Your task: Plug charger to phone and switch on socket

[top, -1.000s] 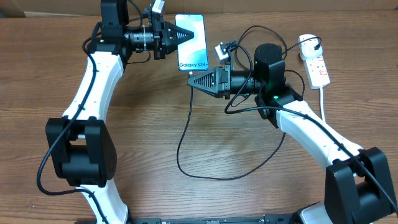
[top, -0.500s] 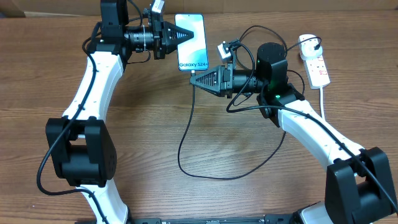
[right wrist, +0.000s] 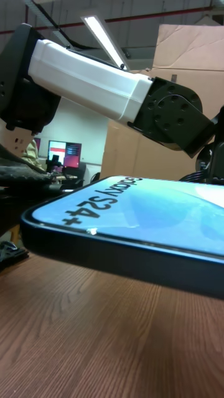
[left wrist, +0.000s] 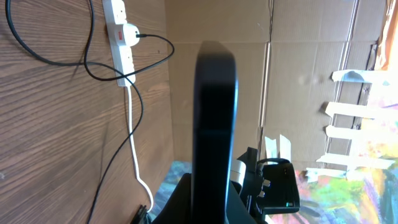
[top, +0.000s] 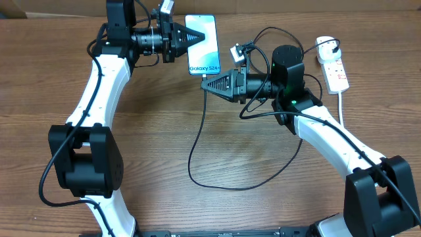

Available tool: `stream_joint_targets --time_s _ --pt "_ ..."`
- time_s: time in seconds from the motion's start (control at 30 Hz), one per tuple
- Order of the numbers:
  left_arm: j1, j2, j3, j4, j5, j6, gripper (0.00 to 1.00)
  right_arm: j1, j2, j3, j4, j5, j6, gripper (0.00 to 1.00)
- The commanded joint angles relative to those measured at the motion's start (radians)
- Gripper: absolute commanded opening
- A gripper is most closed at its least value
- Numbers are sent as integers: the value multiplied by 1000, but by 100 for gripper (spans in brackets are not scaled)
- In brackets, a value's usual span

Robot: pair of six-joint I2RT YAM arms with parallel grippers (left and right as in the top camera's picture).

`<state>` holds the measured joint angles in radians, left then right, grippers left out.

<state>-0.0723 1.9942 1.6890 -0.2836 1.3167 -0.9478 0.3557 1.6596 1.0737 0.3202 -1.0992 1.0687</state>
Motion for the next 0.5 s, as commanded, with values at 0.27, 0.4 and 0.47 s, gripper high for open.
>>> stream_joint_targets --time_s 0.27,0.4,0.47 --pt "-6 -3 8 5 94 -21 4 -11 -21 19 8 37 -5 4" --pt "-6 -3 8 5 98 -21 4 -11 -21 19 8 38 -5 4" --pt "-6 -3 8 5 98 -21 4 -11 -21 19 8 39 -5 4"
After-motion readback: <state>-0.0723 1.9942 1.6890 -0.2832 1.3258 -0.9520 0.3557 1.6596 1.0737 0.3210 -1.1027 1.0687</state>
